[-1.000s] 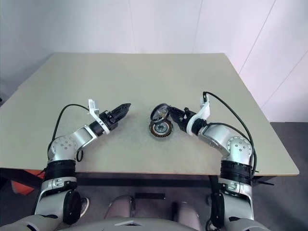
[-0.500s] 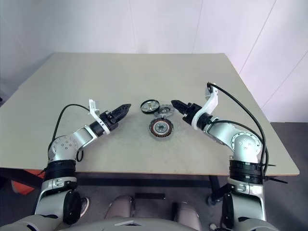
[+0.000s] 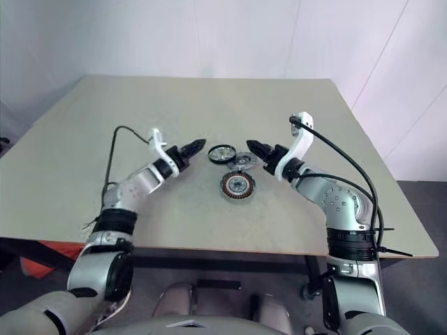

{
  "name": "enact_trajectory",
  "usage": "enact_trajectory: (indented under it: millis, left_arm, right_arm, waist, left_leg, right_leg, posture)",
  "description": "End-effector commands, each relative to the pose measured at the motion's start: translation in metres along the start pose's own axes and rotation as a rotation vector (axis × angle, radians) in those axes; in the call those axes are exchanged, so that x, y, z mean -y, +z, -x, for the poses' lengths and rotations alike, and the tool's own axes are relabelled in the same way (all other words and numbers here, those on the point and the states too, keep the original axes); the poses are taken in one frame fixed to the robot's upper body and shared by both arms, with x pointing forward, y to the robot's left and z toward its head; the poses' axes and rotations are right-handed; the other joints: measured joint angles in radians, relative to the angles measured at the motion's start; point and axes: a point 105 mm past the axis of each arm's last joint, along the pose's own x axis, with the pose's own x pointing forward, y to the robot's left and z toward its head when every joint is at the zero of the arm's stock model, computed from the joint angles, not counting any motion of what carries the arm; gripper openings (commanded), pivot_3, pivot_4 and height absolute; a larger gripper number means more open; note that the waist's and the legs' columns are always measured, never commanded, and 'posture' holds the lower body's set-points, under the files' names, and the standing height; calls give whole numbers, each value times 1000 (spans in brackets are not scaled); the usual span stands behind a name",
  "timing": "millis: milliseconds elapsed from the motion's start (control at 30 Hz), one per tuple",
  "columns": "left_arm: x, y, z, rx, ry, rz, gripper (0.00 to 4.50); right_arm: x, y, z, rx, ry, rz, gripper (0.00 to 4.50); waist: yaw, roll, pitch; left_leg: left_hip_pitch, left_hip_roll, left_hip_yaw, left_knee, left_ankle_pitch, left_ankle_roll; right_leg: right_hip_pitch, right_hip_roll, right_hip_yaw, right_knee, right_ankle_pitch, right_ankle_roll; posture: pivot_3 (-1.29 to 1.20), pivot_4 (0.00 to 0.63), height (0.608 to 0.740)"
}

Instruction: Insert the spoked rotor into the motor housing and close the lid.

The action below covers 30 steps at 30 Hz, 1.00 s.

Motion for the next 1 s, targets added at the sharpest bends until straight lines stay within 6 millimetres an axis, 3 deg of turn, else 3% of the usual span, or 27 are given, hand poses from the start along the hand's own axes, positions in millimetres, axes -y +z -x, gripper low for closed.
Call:
enact_trajectory:
  millis: [33, 167, 367, 500, 733, 1000]
  left_arm:
    - [18, 2, -32, -20, -12, -147, 3208]
    - [29, -19, -52, -119, -5, -290, 3208]
    - [37, -41, -60, -212, -10, -389, 3208]
    - [32, -42, -58, -207, 16, -397, 3208]
    - [15, -26, -53, -130, 101, -383, 3208]
    - [16, -37, -53, -159, 102, -391, 3208]
  right_arm:
    - [-9, 17, 1, 68, 31, 42, 2039]
    - [-6, 21, 5, 94, 10, 44, 2039]
    - [1, 24, 11, 126, -31, 36, 2039]
    - [5, 25, 14, 134, -46, 25, 2039]
    - [0, 21, 10, 121, -26, 21, 2039]
    - [0, 24, 9, 131, -25, 18, 2039]
  waist:
    - [8, 0, 0]
    - [10, 0, 0]
    - [10, 1, 0]
    - [10, 1, -1]
    - [10, 1, 0]
    - [11, 1, 0]
  left_leg:
    - [0, 0, 0, 0, 0, 0]
    - [-1, -1, -1, 0, -1, 2]
    - [-2, -1, -1, 0, -3, 5]
    - [-1, -1, 0, 1, -3, 5]
    - [1, -2, 0, 4, -3, 5]
    - [-1, -2, 0, 4, -4, 7]
  right_leg:
    - [0, 0, 0, 0, 0, 0]
    - [0, -2, 0, -1, 6, -2]
    - [-1, -2, -1, 0, 6, -3]
    - [0, -3, -1, 0, 4, -7]
    - [2, -5, -1, 1, 4, -8]
    - [2, -5, -1, 0, 4, -8]
  posture:
    - [0, 0, 740]
    - [0, 0, 740]
    - [0, 0, 740]
    - [0, 0, 740]
    - [0, 0, 740]
    - [0, 0, 740]
